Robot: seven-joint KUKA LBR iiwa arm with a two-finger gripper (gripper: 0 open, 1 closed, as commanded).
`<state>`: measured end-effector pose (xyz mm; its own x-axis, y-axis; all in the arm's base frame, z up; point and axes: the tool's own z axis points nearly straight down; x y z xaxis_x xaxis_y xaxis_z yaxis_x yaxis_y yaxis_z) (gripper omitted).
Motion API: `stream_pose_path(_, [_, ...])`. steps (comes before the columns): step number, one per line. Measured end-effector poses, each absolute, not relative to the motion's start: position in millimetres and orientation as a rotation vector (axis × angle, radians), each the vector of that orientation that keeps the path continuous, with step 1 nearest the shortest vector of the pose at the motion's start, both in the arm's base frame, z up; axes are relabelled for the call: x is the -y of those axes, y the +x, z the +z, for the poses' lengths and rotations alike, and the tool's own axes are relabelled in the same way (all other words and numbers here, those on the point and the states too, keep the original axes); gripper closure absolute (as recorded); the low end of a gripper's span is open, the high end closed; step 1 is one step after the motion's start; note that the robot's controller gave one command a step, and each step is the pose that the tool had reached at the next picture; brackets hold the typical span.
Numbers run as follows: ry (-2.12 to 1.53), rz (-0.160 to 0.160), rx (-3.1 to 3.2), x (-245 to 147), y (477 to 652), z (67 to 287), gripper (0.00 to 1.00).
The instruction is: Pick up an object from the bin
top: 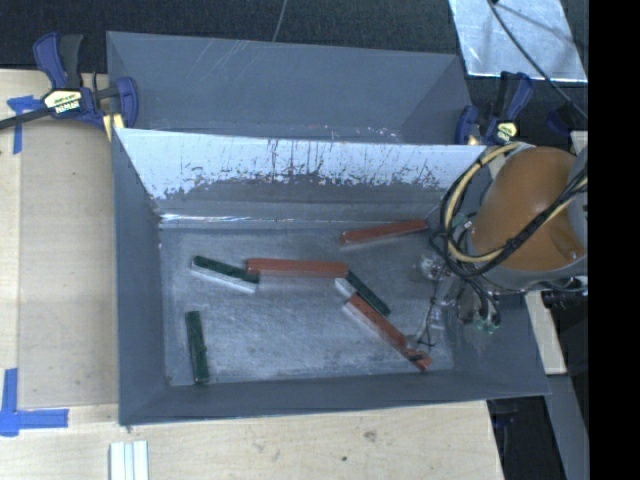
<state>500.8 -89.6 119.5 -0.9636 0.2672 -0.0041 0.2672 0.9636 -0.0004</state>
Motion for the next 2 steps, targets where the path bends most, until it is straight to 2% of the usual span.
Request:
stream_pose_path(1, [0.19,0.001,-3.137,54,482.9,76,0.0])
stream_pose_path(2, [0.69,-0.001,-3.06,67,492.2,74,1.0])
